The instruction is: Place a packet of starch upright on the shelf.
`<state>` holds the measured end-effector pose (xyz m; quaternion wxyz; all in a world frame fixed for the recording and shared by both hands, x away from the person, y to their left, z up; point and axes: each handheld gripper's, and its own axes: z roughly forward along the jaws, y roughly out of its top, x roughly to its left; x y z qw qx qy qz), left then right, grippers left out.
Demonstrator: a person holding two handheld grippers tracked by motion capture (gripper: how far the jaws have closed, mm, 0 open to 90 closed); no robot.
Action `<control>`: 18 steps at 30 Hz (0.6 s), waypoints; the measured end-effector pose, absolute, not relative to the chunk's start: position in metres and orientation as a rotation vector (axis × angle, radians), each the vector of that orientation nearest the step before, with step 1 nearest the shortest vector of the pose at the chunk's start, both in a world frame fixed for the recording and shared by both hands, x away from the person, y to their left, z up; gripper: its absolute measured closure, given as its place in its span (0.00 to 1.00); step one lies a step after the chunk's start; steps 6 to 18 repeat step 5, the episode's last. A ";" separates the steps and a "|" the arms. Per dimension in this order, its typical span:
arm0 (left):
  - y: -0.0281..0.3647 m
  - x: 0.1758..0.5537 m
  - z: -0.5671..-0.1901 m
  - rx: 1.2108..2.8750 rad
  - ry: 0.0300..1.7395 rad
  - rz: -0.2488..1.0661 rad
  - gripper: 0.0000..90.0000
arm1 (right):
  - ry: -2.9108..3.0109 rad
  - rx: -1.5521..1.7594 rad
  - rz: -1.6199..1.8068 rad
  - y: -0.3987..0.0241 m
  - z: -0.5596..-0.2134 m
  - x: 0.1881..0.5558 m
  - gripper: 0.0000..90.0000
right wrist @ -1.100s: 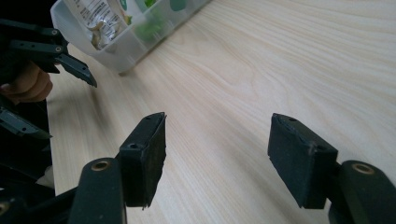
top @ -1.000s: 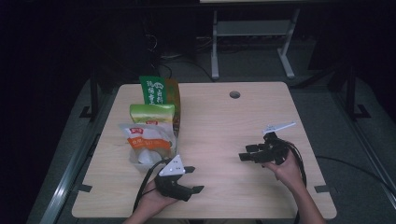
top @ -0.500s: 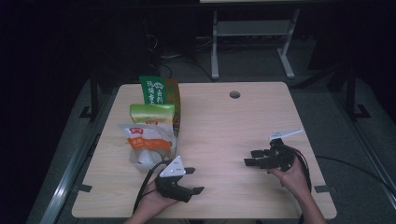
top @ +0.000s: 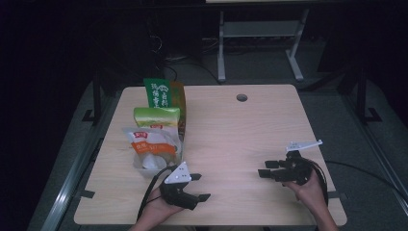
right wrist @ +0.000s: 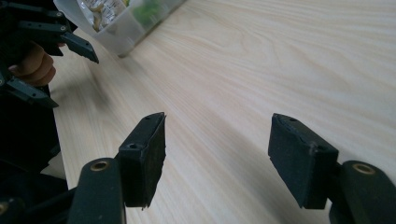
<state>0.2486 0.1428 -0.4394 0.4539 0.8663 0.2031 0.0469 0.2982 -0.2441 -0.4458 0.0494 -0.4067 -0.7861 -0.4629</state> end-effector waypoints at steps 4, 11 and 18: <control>0.142 0.249 -0.441 2.141 0.500 0.109 0.30 | -2.377 -1.260 -1.441 -0.251 -0.450 0.289 0.40; 0.142 0.249 -0.441 2.140 0.500 0.108 0.30 | -2.367 -1.265 -1.448 -0.252 -0.449 0.288 0.40; 0.142 0.249 -0.441 2.140 0.500 0.108 0.30 | -2.367 -1.265 -1.448 -0.252 -0.449 0.288 0.40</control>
